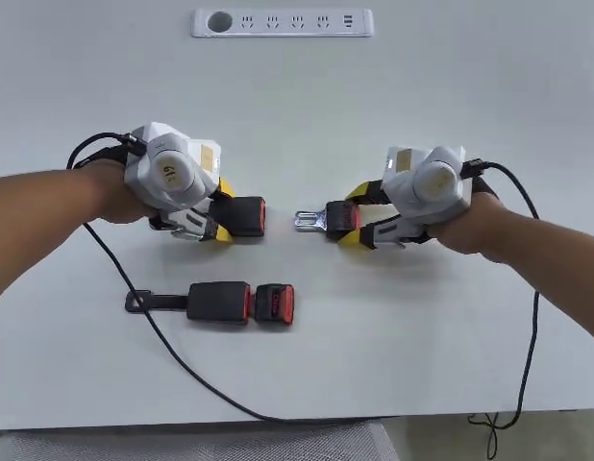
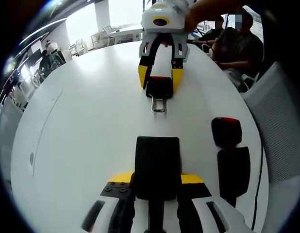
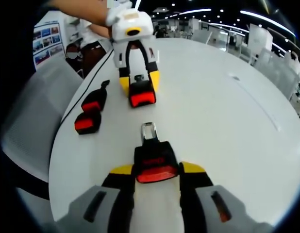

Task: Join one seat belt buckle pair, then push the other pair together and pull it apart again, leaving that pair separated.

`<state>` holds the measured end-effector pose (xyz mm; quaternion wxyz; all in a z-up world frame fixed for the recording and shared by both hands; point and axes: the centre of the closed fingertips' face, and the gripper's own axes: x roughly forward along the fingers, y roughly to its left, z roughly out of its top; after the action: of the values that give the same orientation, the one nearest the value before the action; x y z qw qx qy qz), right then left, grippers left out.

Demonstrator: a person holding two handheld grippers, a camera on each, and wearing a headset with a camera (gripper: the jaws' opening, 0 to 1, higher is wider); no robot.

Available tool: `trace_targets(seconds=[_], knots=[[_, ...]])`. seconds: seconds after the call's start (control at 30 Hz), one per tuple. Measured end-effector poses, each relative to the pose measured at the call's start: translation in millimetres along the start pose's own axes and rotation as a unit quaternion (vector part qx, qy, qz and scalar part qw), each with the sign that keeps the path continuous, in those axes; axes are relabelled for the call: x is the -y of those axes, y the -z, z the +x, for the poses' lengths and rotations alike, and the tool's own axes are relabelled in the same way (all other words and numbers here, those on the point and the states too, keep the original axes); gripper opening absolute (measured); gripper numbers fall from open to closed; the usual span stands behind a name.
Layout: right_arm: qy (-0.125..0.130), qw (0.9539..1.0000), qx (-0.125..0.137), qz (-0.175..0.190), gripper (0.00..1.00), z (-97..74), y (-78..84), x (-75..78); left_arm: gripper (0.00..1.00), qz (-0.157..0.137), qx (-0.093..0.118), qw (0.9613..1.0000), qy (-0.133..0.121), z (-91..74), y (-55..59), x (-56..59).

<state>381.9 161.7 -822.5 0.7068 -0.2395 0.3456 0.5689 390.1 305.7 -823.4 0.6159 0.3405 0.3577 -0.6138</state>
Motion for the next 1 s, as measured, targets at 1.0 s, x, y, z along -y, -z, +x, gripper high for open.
trace_targets(seconds=[1.0], knots=[[0.007,0.9995,-0.017,0.027,0.36,-45.6,49.9,5.7,0.35,0.005,-0.011,0.9999,0.003,0.3,-0.9,2.1]])
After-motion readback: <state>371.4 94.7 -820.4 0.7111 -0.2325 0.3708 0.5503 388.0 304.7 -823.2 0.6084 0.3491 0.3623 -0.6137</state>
